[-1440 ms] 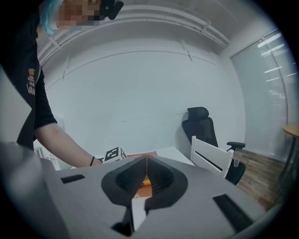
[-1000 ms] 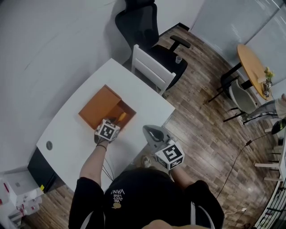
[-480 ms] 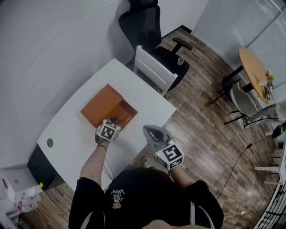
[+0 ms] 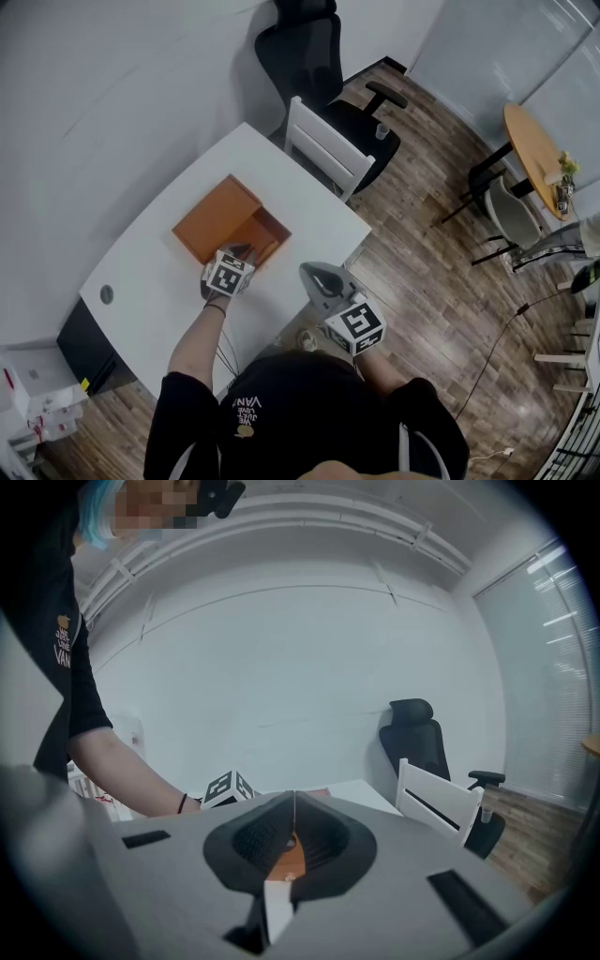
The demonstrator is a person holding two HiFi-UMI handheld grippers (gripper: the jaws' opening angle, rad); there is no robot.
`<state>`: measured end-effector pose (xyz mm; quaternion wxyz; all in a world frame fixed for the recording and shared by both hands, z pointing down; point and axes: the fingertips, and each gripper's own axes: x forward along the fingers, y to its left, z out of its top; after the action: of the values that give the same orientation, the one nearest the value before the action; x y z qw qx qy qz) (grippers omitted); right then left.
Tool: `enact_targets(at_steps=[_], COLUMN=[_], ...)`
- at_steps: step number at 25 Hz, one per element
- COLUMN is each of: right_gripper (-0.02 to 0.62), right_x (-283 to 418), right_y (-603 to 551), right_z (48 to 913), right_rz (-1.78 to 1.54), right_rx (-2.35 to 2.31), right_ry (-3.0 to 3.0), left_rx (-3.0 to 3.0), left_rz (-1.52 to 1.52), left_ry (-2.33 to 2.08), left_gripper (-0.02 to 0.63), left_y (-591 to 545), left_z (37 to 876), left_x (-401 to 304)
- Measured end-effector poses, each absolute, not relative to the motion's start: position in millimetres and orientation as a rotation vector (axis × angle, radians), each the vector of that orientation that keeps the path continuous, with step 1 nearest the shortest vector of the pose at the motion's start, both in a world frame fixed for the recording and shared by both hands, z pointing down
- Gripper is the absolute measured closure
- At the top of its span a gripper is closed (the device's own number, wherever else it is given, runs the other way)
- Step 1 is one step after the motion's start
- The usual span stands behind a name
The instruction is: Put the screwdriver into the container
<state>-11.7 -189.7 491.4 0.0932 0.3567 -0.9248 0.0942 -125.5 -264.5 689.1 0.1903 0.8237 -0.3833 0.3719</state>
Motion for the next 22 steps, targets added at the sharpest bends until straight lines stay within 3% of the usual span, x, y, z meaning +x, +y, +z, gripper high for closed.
enact_targets(at_steps=[22], right_gripper=[0.583], right_x=[-17.4], right_y=[-179.2], right_z=[482.6], right_rz=[0.219], right_rx=[0.968], right_ry=[-2.795], left_rx=[2.484], left_rz=[0.699], left_ry=[-1.364], left_gripper=[0.589], left_y=[-254.8], left_z=[589.7], left_x=[-122.8])
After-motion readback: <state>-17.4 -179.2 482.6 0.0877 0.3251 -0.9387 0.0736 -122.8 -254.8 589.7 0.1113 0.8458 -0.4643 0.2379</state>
